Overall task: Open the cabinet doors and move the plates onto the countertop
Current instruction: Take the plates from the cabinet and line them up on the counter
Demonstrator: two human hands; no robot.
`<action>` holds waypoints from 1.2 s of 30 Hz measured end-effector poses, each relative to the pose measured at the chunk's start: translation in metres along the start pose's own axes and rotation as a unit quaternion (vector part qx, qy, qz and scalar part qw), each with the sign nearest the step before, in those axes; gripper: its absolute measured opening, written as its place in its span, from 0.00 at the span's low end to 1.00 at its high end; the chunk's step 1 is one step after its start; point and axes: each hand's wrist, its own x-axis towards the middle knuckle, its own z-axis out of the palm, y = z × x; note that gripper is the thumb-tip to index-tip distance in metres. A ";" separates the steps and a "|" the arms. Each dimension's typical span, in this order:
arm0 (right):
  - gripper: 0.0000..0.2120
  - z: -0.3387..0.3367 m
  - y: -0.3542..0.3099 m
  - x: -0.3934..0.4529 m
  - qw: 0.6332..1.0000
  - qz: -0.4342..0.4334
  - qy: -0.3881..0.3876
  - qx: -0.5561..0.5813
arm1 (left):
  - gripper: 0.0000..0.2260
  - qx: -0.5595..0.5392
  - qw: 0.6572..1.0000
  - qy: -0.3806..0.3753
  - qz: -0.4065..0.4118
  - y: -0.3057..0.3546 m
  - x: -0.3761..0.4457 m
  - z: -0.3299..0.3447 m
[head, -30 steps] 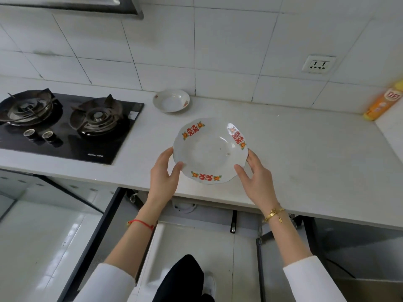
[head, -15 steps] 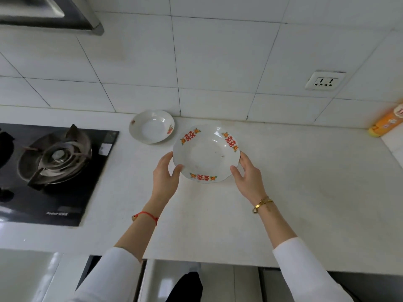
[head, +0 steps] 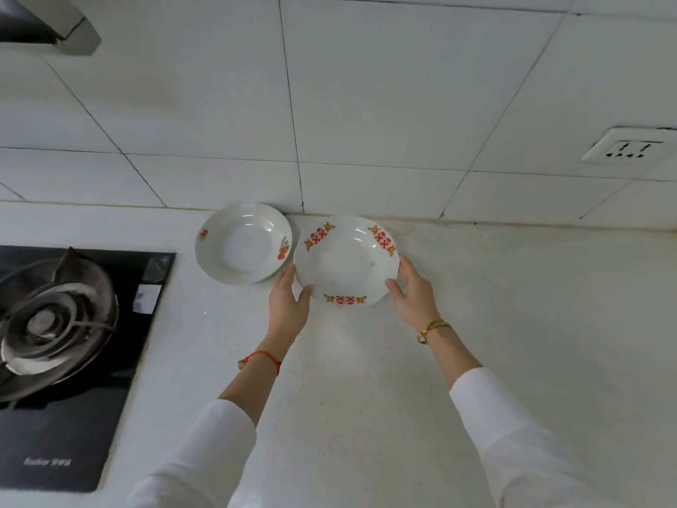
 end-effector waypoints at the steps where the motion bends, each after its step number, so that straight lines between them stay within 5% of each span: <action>1: 0.25 0.002 0.003 0.006 1.000 0.006 -0.003 0.001 | 0.23 0.004 1.000 -0.005 -0.004 -0.002 0.007 0.003; 22: 0.23 0.016 0.014 0.045 0.997 0.057 -0.031 -0.048 | 0.25 0.030 0.999 -0.040 -0.018 -0.023 0.049 0.022; 28: 0.31 0.007 0.007 0.033 0.987 0.107 -0.051 -0.109 | 0.28 0.079 0.996 -0.044 0.004 -0.019 0.035 0.014; 36: 0.28 -0.022 -0.010 -0.025 0.984 -0.015 -0.009 -0.178 | 0.27 0.119 0.989 -0.026 0.087 -0.004 -0.017 -0.011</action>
